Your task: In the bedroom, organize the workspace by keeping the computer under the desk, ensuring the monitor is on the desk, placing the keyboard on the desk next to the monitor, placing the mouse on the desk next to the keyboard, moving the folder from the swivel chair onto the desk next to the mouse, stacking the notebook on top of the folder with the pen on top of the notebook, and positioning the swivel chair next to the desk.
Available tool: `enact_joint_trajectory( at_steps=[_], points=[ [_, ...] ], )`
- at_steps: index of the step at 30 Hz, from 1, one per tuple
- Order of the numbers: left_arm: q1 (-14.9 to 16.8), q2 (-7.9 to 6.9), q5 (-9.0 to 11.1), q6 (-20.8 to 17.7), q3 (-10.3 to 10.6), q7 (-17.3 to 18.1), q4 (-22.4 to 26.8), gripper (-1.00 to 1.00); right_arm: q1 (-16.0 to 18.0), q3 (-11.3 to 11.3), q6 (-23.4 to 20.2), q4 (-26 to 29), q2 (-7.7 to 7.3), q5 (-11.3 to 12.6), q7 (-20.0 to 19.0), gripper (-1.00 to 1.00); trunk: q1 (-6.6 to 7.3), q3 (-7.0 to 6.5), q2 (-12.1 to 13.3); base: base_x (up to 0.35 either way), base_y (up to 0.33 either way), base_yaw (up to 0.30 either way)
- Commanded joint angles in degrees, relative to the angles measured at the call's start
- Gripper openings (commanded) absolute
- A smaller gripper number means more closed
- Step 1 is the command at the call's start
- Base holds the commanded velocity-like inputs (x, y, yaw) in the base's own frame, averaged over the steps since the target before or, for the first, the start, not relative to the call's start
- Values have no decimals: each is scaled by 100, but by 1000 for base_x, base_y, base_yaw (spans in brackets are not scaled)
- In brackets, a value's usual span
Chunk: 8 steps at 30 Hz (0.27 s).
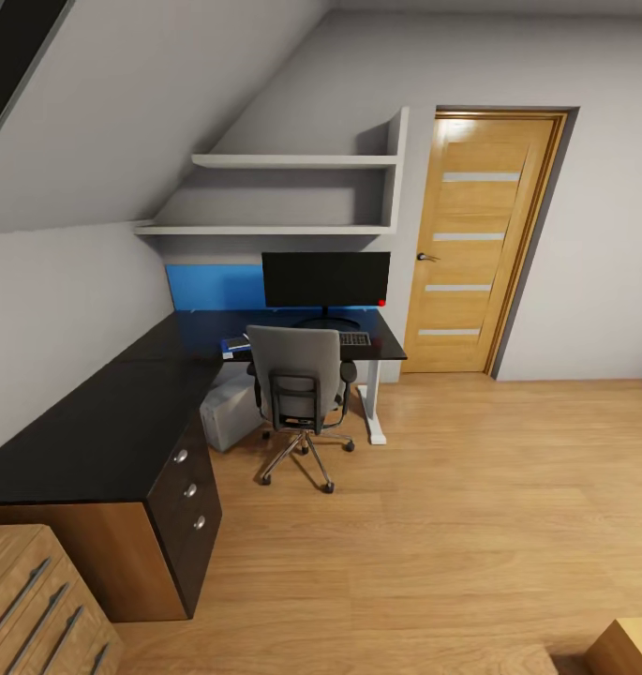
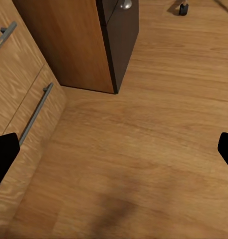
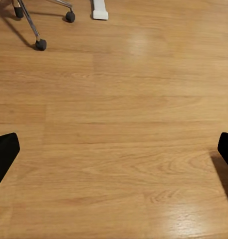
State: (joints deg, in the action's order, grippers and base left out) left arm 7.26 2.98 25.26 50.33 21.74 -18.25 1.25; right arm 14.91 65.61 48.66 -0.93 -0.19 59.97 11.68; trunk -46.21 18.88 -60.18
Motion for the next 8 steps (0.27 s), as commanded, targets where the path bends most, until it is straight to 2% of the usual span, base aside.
enact_joint_trajectory(
  at_steps=[1,8],
  points=[
    [4,1,23,11,50,-33,-2,100,3,48,3,-4,1,-11,54,100,0,7,-4,0,0,0],
    [4,1,23,11,49,-31,-2,100,3,48,3,-4,1,-11,54,100,0,7,-4,0,0,0]
  ],
)
